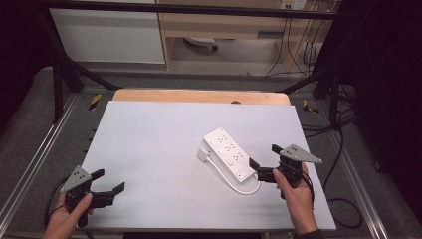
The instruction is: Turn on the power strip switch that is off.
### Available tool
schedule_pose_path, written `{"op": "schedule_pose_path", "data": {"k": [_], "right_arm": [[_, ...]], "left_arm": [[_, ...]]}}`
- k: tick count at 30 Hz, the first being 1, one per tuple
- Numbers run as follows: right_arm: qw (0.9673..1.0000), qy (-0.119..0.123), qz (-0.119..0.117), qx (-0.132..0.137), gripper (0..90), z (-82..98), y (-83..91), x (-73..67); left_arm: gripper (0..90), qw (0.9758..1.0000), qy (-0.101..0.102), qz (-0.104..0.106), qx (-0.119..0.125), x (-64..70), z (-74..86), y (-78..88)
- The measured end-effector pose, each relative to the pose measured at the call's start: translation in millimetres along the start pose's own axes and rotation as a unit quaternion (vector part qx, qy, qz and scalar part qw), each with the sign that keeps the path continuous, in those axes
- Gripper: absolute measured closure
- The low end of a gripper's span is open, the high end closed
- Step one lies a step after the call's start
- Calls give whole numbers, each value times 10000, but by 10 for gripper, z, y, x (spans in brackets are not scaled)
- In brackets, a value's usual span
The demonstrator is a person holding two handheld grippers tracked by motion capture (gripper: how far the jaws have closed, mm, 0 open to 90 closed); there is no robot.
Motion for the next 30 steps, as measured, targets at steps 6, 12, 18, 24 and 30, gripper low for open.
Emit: {"op": "schedule_pose_path", "data": {"k": [6,12,18,24,30], "right_arm": [[9999,66,-65,-41,20,-19,-58,-49],[9998,123,-127,-104,19,-21,-132,-107],[9996,149,-162,-179,19,-18,-200,-154],[9994,144,-190,-265,22,-12,-254,-186],[9990,167,-236,-335,31,3,-315,-216]], "left_arm": [[67,10000,6,-3,3,-2,0,2],[66,10000,3,-1,1,0,0,1],[66,10000,2,-3,2,1,0,2],[66,10000,-1,-2,8,2,-1,2],[67,10000,-4,3,7,4,-1,1]]}}
Point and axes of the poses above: each handheld gripper's, and its own axes: y roughly backward along the jaws, z roughly out of its underside, x roughly to its right, the point moved 6 cm from there along -y, roughly forward along the jaws, and after that the axes turned 2 degrees about -z, right-handed, at the moved point
